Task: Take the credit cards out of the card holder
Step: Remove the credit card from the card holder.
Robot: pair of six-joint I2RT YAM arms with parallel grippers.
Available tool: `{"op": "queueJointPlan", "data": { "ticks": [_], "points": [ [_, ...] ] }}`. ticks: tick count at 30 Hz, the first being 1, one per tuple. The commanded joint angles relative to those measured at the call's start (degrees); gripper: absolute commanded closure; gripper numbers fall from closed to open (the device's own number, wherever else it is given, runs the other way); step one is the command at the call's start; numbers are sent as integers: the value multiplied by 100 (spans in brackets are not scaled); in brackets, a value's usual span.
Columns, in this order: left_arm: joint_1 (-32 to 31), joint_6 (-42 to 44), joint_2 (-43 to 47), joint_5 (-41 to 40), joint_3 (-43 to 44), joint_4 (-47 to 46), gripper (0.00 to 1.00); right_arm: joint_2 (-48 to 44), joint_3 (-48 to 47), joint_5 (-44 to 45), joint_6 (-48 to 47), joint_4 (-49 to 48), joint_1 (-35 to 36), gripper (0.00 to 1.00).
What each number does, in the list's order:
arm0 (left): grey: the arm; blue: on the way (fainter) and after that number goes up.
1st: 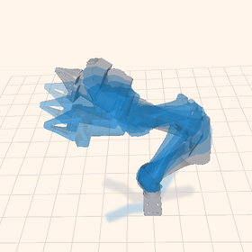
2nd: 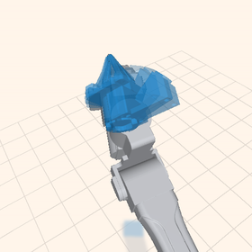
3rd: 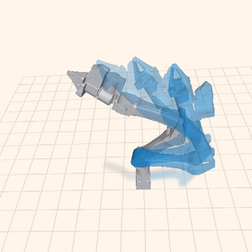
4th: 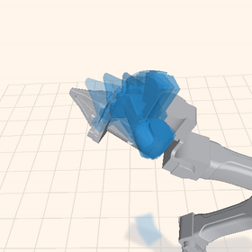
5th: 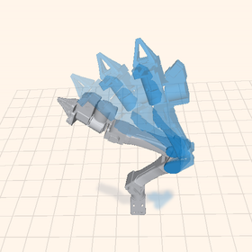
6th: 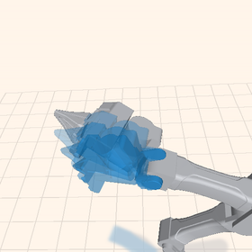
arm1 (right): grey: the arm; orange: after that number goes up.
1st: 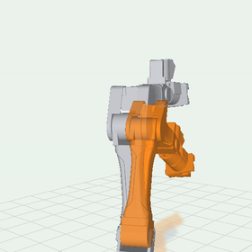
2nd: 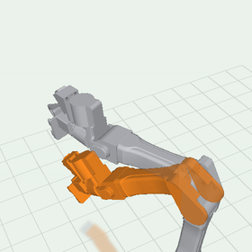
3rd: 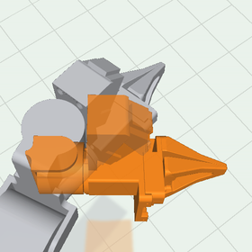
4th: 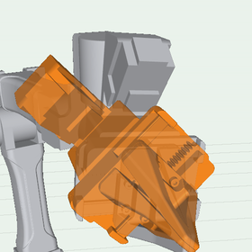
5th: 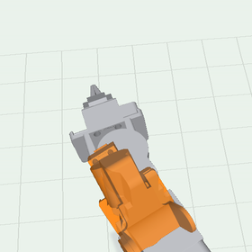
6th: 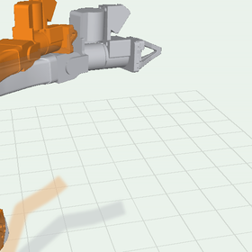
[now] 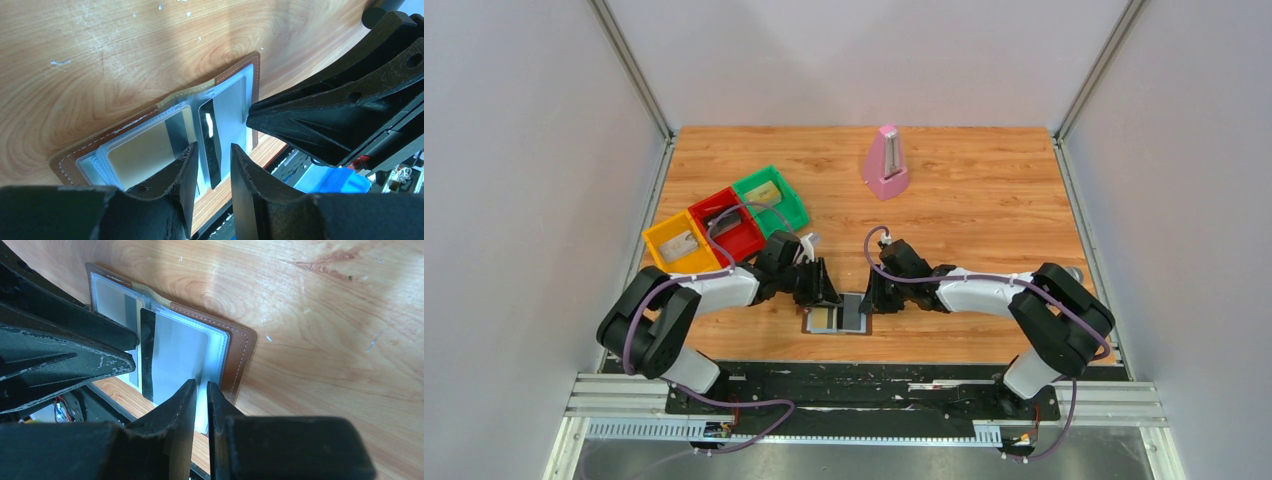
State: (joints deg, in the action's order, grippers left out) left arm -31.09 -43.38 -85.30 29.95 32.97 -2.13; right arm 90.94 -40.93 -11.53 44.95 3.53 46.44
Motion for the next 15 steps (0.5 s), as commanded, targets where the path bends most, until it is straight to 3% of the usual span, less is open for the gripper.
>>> {"op": "queueJointPlan", "data": {
  "ticks": [1,15],
  "points": [
    [11,-94,-143,187,-102,-413,62,136,75,116,-4,-65,17,84],
    [7,-236,-293,207,-122,-470,62,137,68,100,-28,-66,15,85]
  ]
}}
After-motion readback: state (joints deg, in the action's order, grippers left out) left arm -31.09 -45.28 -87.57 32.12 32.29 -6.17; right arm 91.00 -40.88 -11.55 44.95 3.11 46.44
